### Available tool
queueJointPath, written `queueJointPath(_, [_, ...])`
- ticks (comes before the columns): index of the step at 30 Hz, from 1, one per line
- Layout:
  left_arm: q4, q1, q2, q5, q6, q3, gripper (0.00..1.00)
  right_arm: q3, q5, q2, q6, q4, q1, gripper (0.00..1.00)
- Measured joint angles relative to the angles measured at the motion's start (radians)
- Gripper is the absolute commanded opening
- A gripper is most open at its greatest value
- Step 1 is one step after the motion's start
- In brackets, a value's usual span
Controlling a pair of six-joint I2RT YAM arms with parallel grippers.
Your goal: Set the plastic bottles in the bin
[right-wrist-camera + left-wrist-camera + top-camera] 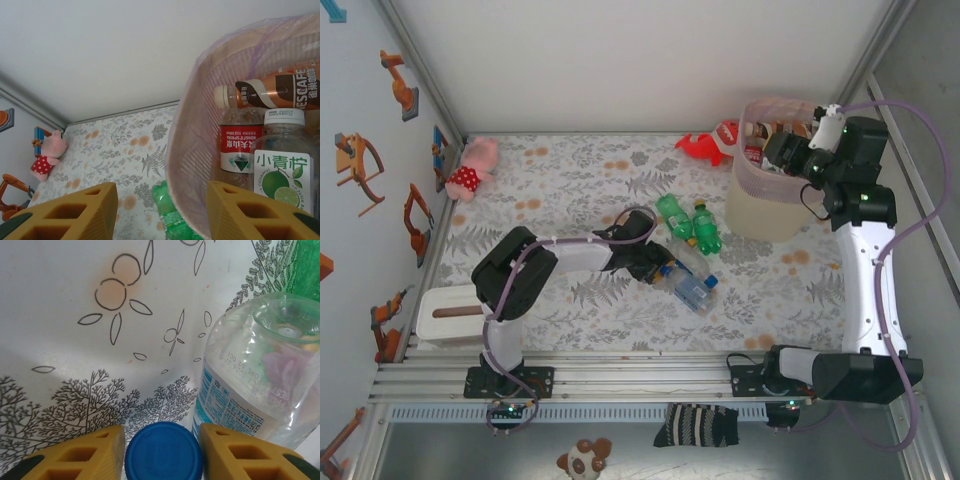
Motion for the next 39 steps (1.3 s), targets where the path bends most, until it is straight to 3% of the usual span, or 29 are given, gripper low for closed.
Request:
queueJointPath(9, [0.031, 0.001, -0.009, 0.0, -0.006, -0.029, 0.28, 0.0, 0.0, -0.018, 0.0, -0.011, 0.0, 0.48])
queueJointPath(16, [-0.066, 0.014, -0.109, -0.051, 0.079, -0.042, 0.25, 0.0, -0.001, -0.047, 0.0, -0.019, 0.0, 0.48])
queueJointPath(28, [-0.103, 0.04, -0.452, -0.131, 0.473, -0.042, 0.18, -0.062, -0.181, -0.131, 0.0, 0.077, 0.02, 0.5])
queueJointPath(39, [-0.008, 0.073, -0.637, -0.067, 0.856, -0.036, 0.16, -0.201, -0.296, -0.197, -0.076, 0.222, 0.216, 0.6])
